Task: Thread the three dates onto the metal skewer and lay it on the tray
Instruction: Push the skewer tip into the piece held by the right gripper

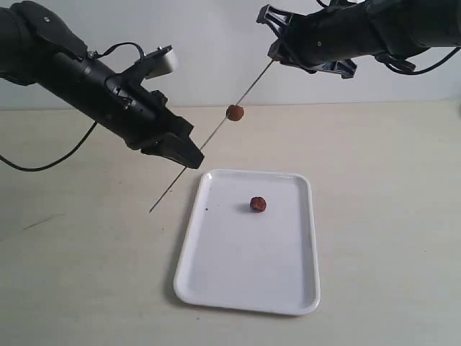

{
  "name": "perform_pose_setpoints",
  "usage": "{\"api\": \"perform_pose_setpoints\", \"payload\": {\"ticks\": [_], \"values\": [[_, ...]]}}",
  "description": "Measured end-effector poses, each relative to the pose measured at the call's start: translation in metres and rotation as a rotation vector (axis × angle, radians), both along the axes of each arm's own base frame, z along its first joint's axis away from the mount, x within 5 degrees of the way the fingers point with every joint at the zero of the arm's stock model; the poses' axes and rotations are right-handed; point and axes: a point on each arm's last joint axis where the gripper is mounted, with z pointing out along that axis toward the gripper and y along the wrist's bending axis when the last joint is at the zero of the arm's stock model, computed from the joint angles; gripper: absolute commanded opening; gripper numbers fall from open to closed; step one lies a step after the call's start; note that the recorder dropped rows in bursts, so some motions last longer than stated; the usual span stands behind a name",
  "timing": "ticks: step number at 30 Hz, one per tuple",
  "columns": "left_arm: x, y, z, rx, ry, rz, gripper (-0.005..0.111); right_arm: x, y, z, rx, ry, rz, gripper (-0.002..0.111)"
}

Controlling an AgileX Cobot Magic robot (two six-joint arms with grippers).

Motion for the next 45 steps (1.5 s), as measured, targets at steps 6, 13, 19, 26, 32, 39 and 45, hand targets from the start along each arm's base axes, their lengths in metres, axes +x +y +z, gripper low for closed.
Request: {"api": "perform_pose_setpoints", "payload": {"ticks": [6, 13, 19, 26, 32, 39, 45], "values": [[0.007, -0.002, -0.016, 0.006, 0.008, 0.025, 0.0, 0.0, 0.0, 0.001, 0.042, 0.005, -0.019, 0.025], [0.007, -0.002, -0.014, 0.005, 0.001, 0.028, 0.0, 0.001, 0.0, 0.001, 0.041, -0.002, -0.029, 0.025], [0.007, -0.003, -0.014, -0.012, -0.003, 0.025, 0.0, 0.001, -0.001, 0.002, 0.042, -0.004, -0.033, 0.025], [0.007, -0.004, -0.012, -0.035, -0.011, 0.021, 0.0, 0.001, -0.001, 0.002, 0.049, -0.005, -0.04, 0.025], [0.008, -0.005, -0.012, -0.042, -0.011, 0.022, 0.0, 0.001, -0.001, 0.002, 0.052, -0.006, -0.043, 0.025], [0.006, -0.009, -0.011, -0.058, -0.017, 0.001, 0.0, 0.002, -0.001, 0.002, 0.075, -0.004, -0.055, 0.025], [0.01, -0.01, -0.01, -0.068, -0.049, 0.043, 0.0, 0.001, 0.001, 0.003, 0.092, 0.011, -0.041, 0.024]]}}
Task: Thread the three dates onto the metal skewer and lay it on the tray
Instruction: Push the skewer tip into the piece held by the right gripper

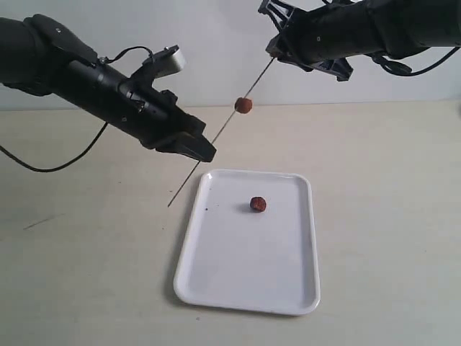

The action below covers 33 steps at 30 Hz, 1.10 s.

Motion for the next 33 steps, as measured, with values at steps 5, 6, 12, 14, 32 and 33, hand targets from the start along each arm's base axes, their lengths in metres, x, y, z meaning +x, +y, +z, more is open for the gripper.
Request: {"api": "perform_pose_setpoints", "payload": {"ticks": [5, 6, 12, 14, 32, 33], "values": [[0.008, -0.004, 0.002, -0.037, -0.073, 0.052, 0.0, -0.001, 0.001, 0.0, 0.005, 0.006, 0.008, 0.023], [0.009, -0.004, 0.002, -0.047, -0.083, 0.056, 0.0, -0.001, 0.001, 0.0, 0.008, 0.008, 0.011, 0.022], [0.013, -0.008, 0.007, -0.115, -0.134, 0.081, 0.0, -0.003, 0.004, 0.0, 0.018, 0.027, 0.044, 0.021], [0.014, -0.01, 0.008, -0.122, -0.149, 0.081, 0.0, -0.004, 0.005, -0.001, 0.016, 0.034, 0.065, 0.021], [0.01, -0.027, 0.009, -0.116, -0.211, 0.098, 0.0, -0.009, 0.012, -0.003, -0.053, 0.028, 0.202, 0.057], [0.01, -0.027, 0.009, -0.116, -0.213, 0.096, 0.0, -0.009, 0.012, -0.003, -0.055, 0.027, 0.203, 0.058]]}}
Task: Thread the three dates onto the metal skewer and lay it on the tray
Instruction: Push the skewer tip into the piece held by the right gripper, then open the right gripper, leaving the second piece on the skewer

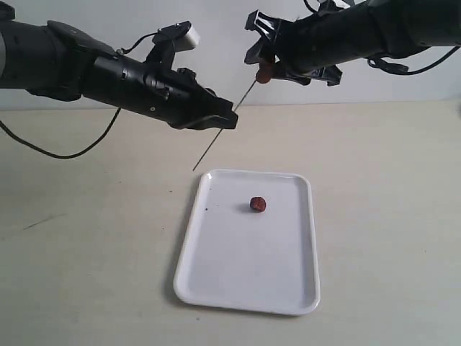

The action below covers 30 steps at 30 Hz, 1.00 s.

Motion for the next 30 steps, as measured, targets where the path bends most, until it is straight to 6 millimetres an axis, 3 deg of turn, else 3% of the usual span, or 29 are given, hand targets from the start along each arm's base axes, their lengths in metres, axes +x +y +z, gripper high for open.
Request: {"api": "perform_pose_setpoints", "payload": {"ticks": [7, 10, 20, 25, 30], "values": [[-0.001, -0.001, -0.001, 0.022, -0.011, -0.017, 0.0, 0.0, -0.001, 0.002, -0.01, -0.015, -0.007, 0.059], [0.0, 0.003, -0.003, 0.043, -0.012, -0.016, 0.0, -0.003, -0.003, 0.014, -0.037, -0.055, -0.012, 0.059], [0.022, 0.058, -0.011, 0.136, 0.059, 0.11, 0.0, -0.032, -0.013, 0.067, -0.318, -0.201, 0.105, 0.058], [0.024, 0.086, -0.007, 0.17, 0.105, 0.115, 0.0, -0.047, -0.014, 0.057, -0.569, -0.129, 0.332, 0.057], [0.023, 0.107, -0.005, 0.188, 0.15, 0.095, 0.0, -0.059, 0.006, 0.036, -0.774, -0.033, 0.567, 0.057]]}}
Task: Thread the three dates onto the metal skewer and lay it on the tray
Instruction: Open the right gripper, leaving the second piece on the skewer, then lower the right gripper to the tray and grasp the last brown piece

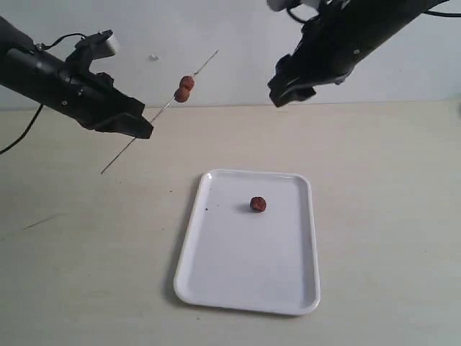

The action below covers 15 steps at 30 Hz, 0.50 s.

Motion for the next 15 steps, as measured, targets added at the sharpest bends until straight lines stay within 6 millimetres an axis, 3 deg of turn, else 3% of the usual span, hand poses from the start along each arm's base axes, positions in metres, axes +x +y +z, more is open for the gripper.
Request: {"api": "perform_pose_setpoints", "payload": {"ticks": [4, 8, 11, 15], "values": [[-0.003, 0.012, -0.002, 0.02, 0.049, -0.037, 0.0, -0.004, 0.032, -0.018, -0.062, 0.031, 0.104, 0.057], [-0.007, 0.022, -0.004, 0.04, 0.096, -0.067, 0.0, -0.003, 0.059, -0.051, -0.096, 0.104, 0.122, 0.057], [-0.011, 0.026, -0.006, 0.056, 0.132, -0.093, 0.0, 0.005, 0.059, -0.08, -0.126, 0.173, -0.004, 0.057], [-0.014, 0.026, -0.006, 0.066, 0.158, -0.118, 0.0, 0.013, 0.051, -0.102, -0.141, 0.218, -0.199, 0.057]]}}
